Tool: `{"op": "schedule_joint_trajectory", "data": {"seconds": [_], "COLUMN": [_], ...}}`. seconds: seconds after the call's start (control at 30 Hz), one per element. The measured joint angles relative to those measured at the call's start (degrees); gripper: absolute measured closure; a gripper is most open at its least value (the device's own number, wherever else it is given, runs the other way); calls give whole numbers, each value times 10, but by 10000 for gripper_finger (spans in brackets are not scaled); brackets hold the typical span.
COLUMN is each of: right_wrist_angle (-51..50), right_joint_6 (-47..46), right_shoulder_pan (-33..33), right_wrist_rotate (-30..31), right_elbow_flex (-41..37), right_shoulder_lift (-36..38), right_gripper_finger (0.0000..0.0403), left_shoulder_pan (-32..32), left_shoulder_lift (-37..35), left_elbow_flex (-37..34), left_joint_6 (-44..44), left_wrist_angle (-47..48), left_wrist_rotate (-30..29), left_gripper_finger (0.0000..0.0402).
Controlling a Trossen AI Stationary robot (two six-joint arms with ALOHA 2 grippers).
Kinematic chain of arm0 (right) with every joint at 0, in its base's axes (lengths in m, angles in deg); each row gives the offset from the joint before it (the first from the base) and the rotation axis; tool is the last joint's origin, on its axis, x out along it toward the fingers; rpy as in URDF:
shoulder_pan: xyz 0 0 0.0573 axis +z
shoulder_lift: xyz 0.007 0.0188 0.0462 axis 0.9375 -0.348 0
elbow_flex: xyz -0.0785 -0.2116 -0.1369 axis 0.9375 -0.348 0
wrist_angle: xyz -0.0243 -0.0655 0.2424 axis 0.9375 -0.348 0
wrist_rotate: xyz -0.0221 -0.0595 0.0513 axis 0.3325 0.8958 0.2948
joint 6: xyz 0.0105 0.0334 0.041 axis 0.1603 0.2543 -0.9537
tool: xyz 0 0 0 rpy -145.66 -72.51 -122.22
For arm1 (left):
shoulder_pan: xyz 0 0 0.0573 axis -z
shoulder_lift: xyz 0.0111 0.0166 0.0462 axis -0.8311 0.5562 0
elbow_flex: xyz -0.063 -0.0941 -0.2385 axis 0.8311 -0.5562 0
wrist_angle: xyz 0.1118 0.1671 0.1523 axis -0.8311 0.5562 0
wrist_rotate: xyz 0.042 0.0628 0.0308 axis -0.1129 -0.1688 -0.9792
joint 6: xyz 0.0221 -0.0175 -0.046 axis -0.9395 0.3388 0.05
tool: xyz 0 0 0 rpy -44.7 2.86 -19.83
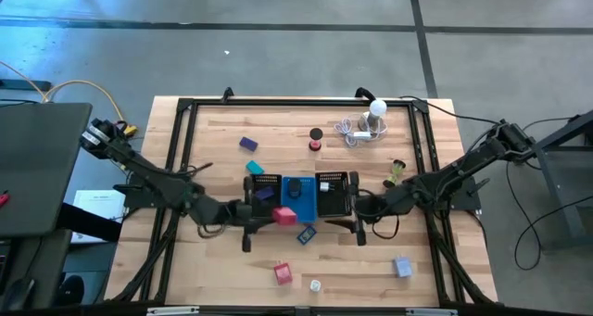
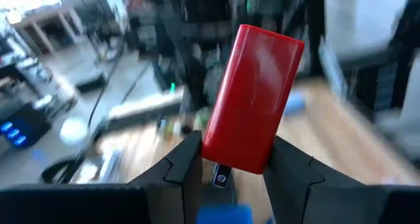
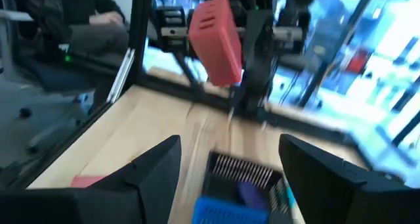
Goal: Pick & Place Office items
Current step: Put the left red charger adapter into the right black bin
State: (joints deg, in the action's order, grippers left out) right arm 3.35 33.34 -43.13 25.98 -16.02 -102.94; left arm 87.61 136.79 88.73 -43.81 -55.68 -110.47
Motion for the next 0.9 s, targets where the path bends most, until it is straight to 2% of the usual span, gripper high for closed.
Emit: {"op": "schedule_joint_trajectory", "data": {"seconds": [0.07, 0.23, 0.37, 0.43, 0.6, 0.8, 0.9], "right_wrist_angle": [32, 98, 146, 153, 151, 151, 151], "right_joint_6": [29, 98, 109, 110, 94, 91, 90], "right_shoulder_pan": [1, 0, -13, -21, -41, -56, -67], "right_wrist_rotate": [0, -1, -1, -11, -89, -59, -76], "right_elbow_flex": [0, 0, 0, 0, 0, 0, 0], "right_shoulder_lift": [0, 0, 0, 0, 0, 0, 0], "right_gripper_finger": [156, 156, 156, 156, 156, 156, 156], "left_shoulder_pan": [-10, -41, -69, -81, -102, -108, -108], "left_shoulder_lift": [0, 8, 37, 55, 90, 92, 92], "left_elbow_flex": [0, 0, 0, 0, 0, 0, 0], "left_joint_6": [1, 10, 13, 13, -7, -13, -13], "left_wrist_angle": [-38, -128, -187, -215, -265, -264, -264], "left_wrist_rotate": [16, 115, 161, 167, 170, 168, 168], "left_gripper_finger": [281, 281, 281, 281, 281, 281, 281]}}
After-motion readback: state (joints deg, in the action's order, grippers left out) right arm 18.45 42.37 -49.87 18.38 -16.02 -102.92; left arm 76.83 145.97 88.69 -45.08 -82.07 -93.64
